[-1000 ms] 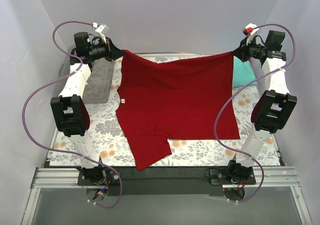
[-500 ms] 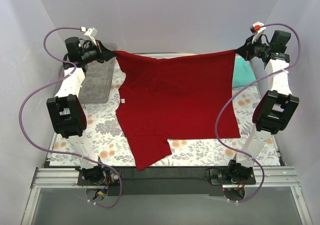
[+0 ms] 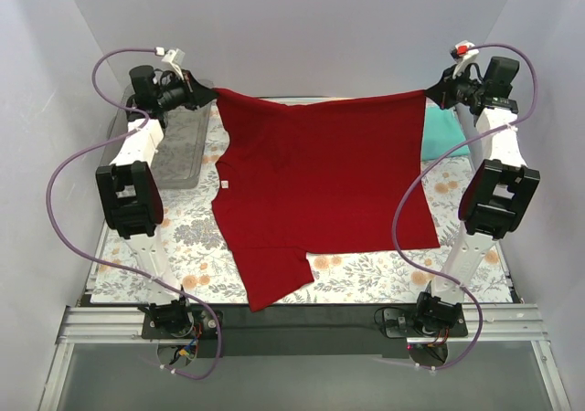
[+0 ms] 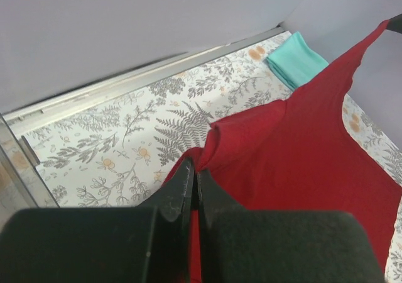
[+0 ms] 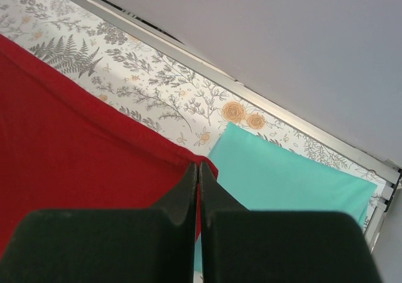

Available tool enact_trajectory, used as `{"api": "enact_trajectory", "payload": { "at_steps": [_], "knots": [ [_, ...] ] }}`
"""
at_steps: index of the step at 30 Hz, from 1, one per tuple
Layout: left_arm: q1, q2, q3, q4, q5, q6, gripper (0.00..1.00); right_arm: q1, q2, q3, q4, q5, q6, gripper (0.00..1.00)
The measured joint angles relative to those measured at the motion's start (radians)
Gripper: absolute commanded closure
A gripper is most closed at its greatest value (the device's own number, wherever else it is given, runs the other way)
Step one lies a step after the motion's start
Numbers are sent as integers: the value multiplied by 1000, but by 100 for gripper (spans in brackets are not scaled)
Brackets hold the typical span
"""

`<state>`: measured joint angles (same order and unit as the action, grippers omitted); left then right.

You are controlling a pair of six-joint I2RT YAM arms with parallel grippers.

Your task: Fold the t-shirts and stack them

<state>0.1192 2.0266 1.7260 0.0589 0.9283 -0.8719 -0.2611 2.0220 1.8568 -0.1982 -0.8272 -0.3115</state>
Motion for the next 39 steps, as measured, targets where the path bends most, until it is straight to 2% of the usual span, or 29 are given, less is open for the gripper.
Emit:
{"api": "enact_trajectory", "payload": {
  "at_steps": [9, 16, 24, 39],
  "knots": [
    [-33, 149, 23, -6, -85, 36, 100, 86, 13, -1, 47, 116, -62, 99],
    [-34, 227, 107, -10, -130, 75, 100, 98, 117, 22, 78, 214, -114, 99],
    [-43, 300, 154, -10, -158, 95, 100, 98, 230, 55, 91, 309, -111, 99],
    [-110, 375, 214, -32, -225, 143, 100, 99, 236, 51, 225, 357, -35, 99]
  ]
}}
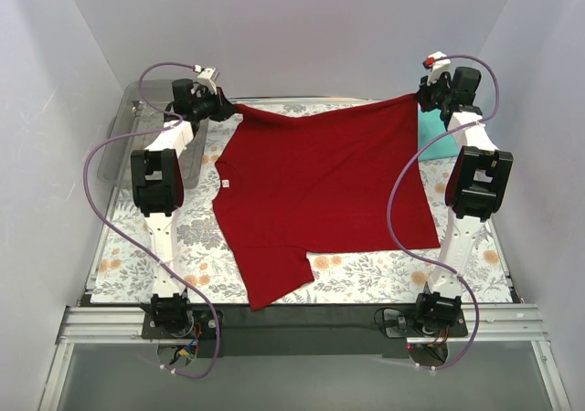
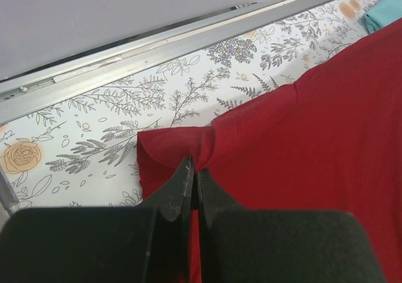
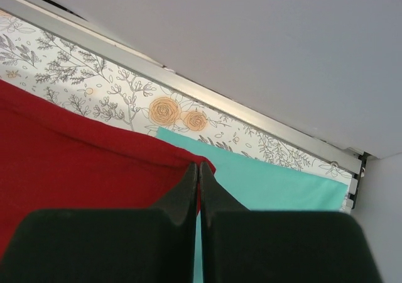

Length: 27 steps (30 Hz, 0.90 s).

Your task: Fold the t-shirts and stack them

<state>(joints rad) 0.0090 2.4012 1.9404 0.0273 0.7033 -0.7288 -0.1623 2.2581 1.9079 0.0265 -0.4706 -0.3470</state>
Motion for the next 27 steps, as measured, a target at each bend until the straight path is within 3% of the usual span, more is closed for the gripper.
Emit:
{"api": "enact_trajectory", "payload": {
  "at_steps": [6, 27],
  "knots": [
    [-2, -2, -6, 3, -16, 28, 100, -1, -2, -41, 20, -11, 0, 99],
    [14, -169, -256, 101, -63, 82, 100, -8, -2, -73, 27, -87, 0, 99]
  ]
}}
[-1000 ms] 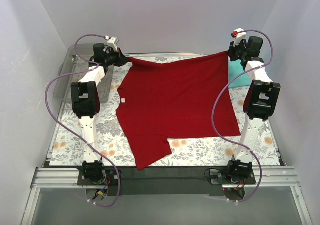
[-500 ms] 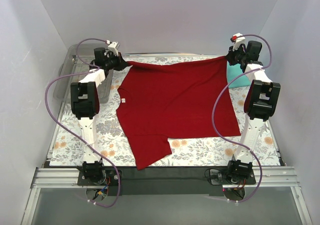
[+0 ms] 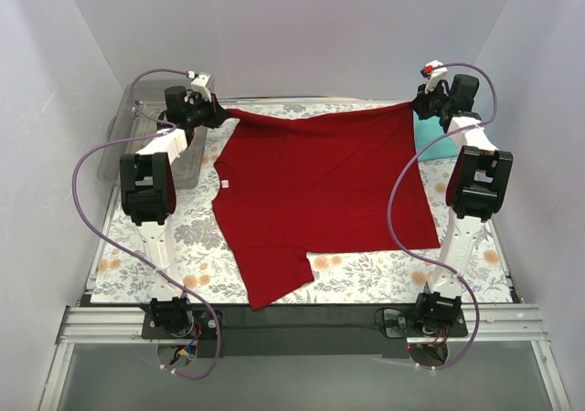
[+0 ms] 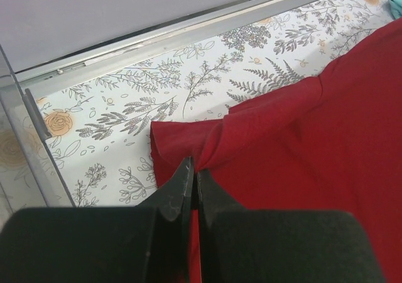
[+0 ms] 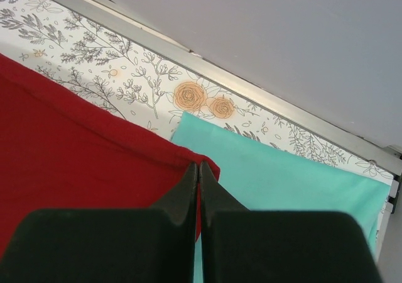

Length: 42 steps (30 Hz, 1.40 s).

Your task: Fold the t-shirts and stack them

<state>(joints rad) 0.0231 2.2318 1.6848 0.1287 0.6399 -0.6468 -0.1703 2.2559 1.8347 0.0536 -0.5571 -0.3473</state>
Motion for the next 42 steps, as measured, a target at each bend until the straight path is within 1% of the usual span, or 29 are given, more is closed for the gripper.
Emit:
{"api": "enact_trajectory", "payload": {
  "at_steps": [5, 15, 20, 26, 37, 42],
  "knots": [
    [7, -30, -49, 15, 13, 9, 100, -2, 0, -3, 2, -11, 0, 99],
    [8, -103, -166, 37, 46, 24, 100, -26, -43, -91, 2, -55, 0, 99],
    [8, -138, -200, 56, 53, 30, 100, -49, -77, -138, 4, -88, 2, 99],
    [8, -215, -298, 87, 55, 41, 100, -61, -103, -178, 9, -104, 1, 99],
    [8, -367, -454, 113, 50, 47, 100, -63, -103, -197, 9, -102, 2, 99],
    [8, -430, -500, 124, 48, 37, 100, -63, -103, -197, 9, -100, 3, 99]
  ]
}}
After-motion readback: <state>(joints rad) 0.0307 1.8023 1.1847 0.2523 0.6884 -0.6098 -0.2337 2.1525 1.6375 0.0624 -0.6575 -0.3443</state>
